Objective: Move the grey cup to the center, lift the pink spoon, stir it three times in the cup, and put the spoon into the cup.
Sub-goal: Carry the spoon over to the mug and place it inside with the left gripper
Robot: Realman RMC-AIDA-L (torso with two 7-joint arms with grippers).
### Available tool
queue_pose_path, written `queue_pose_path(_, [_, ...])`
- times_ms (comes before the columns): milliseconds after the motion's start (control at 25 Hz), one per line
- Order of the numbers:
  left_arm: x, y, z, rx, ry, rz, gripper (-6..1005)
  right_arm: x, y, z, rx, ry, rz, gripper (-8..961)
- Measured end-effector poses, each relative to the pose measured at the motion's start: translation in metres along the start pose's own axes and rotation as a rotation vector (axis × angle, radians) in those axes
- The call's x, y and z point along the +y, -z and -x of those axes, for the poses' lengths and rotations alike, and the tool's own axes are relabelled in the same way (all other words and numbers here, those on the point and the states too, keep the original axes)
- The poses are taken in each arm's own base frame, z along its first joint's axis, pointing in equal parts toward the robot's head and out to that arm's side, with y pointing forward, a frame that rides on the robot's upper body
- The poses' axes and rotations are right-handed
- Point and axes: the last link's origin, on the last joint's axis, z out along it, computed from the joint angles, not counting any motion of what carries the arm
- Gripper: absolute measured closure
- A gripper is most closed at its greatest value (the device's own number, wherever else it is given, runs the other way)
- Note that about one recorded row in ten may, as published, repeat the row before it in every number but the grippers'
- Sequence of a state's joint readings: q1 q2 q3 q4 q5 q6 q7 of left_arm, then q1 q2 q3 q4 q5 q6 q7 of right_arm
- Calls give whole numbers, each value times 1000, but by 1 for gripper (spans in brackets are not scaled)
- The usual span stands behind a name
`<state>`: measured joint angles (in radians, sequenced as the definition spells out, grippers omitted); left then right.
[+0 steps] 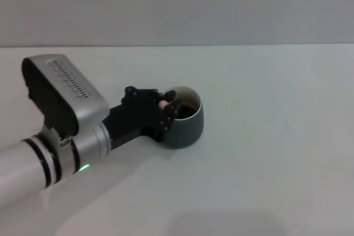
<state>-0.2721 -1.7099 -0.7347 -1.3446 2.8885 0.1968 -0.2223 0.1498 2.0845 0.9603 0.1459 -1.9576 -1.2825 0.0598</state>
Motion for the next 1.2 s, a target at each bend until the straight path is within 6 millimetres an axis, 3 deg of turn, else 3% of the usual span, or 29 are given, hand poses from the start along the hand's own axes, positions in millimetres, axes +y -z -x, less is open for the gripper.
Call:
queue_pose_path(400, [-10,17,6,-10,19,-48,765,1,0,0,-2,-1,3,953])
queue_pose_path(840, [-5,-6,-15,35,-30,-10,757,1,0,0,-2,0,5,953])
queue_pose_path(1200, [8,-10,-17,40,-29,24,751,3,-3,1,-3,-2,11,954])
